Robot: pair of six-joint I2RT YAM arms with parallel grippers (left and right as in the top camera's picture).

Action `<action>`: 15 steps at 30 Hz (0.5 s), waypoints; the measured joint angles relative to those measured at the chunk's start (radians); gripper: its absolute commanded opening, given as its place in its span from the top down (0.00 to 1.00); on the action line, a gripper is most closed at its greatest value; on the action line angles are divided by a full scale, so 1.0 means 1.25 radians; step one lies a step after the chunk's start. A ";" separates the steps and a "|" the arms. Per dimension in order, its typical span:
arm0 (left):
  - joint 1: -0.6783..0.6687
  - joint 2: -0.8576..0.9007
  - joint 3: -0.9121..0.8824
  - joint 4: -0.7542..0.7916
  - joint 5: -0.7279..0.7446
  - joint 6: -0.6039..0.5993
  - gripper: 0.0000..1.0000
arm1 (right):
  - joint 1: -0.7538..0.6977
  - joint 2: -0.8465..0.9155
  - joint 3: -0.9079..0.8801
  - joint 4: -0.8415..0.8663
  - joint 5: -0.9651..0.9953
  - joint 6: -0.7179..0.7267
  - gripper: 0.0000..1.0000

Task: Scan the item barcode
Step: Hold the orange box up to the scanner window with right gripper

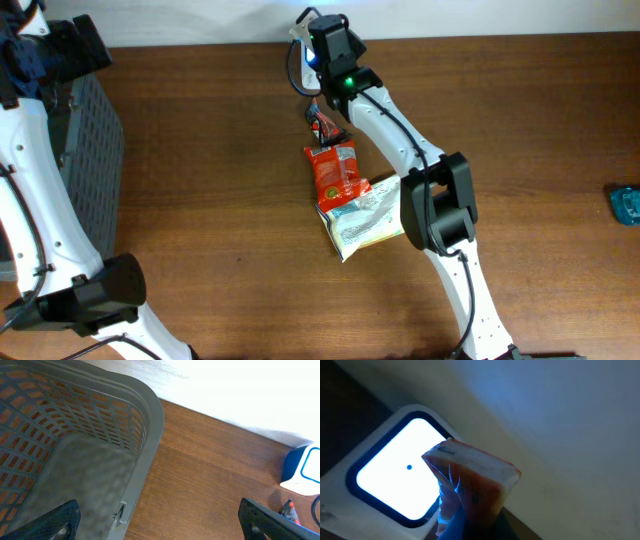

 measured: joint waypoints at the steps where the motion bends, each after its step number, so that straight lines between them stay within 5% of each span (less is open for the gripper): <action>1: 0.000 0.000 0.000 0.000 0.000 0.000 0.01 | 0.001 0.000 0.000 0.000 -0.001 -0.003 0.96; 8: 0.000 0.000 0.000 0.000 0.000 0.000 0.01 | 0.004 0.001 0.000 0.051 0.013 0.004 0.96; 15: 0.000 0.000 0.000 0.000 0.000 0.000 0.01 | 0.004 0.001 0.000 0.090 0.188 0.169 0.96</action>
